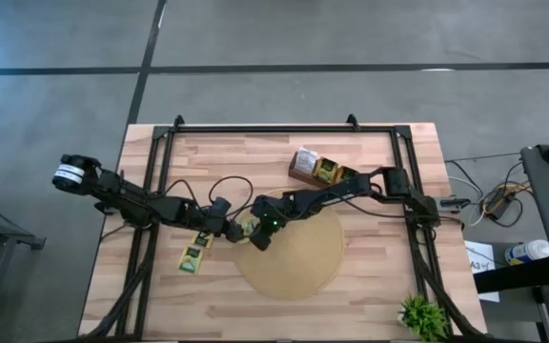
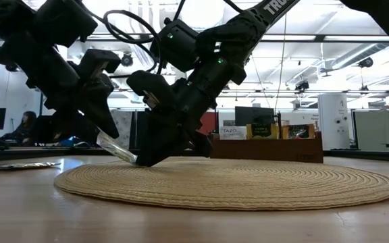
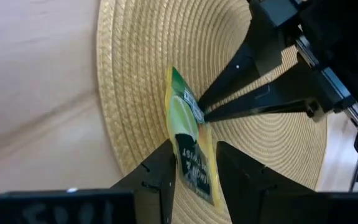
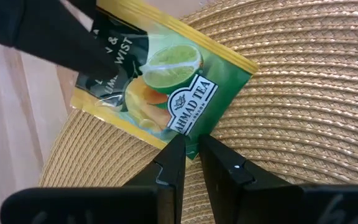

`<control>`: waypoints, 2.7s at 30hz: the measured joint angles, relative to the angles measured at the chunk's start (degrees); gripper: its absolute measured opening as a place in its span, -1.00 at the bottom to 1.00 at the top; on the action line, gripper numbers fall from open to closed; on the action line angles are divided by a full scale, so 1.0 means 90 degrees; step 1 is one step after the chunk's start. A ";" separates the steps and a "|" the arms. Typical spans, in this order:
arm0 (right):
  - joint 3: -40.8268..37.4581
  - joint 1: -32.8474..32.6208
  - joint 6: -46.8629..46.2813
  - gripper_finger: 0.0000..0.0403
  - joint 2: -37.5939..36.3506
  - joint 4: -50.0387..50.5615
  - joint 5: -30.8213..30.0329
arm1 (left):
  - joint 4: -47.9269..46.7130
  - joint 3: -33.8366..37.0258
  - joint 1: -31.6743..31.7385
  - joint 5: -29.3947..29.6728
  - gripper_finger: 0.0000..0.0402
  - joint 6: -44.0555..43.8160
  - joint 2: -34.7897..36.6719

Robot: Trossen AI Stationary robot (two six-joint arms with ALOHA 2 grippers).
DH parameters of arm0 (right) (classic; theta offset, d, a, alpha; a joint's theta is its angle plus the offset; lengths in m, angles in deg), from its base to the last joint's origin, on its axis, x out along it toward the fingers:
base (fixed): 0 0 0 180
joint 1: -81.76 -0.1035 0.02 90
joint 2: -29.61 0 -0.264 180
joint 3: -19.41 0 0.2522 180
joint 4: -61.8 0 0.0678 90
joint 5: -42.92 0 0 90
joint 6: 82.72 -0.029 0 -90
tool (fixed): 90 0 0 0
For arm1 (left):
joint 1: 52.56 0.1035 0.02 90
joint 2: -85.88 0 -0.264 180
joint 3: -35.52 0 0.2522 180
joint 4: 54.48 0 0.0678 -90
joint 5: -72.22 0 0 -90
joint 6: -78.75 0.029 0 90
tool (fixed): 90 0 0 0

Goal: Pick & Place Tea
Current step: Put the lemon tea bag into the middle section of the wooden organizer

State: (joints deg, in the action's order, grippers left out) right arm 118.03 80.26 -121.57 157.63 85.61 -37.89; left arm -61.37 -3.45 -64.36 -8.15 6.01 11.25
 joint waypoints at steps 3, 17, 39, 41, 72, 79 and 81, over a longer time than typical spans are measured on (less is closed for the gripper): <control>0.0000 0.0000 -0.0002 -0.73 0.0000 0.0000 -0.0015 | 0.0000 0.0000 -0.0002 -0.0098 -0.45 -0.0045 0.0000; -0.0012 0.0000 -0.0022 -0.73 0.0004 -0.0149 -0.0015 | -0.0033 -0.0018 -0.0004 -0.0242 -0.97 0.0249 -0.0005; 0.0329 -0.0137 0.4205 -0.73 -0.1788 0.1184 -0.0013 | -0.3324 -0.2387 0.0006 -0.0126 -1.00 0.3987 -0.0002; 0.0330 -0.0150 0.4508 -0.73 -0.1948 0.1241 -0.0022 | -0.3347 -0.2572 0.0008 -0.0090 -1.00 0.4384 -0.0002; 0.0333 -0.0126 0.4333 -0.64 -0.2242 0.1867 -0.0544 | -0.2941 -0.3130 0.0178 -0.0014 -1.00 0.5355 -0.0002; 0.0333 -0.0126 0.4313 -0.94 -0.2242 0.2082 -0.0493 | -0.2930 -0.3130 0.0176 -0.0001 -0.87 0.4629 -0.0002; 0.0333 -0.0124 0.4313 -0.95 -0.2242 0.2079 -0.0491 | -0.2821 -0.3130 0.0176 0.0038 -0.77 0.4452 -0.0002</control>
State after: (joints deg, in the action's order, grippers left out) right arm 121.02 79.15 -82.75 137.46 104.32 -42.31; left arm -86.76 -31.62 -62.78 -7.82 46.08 11.22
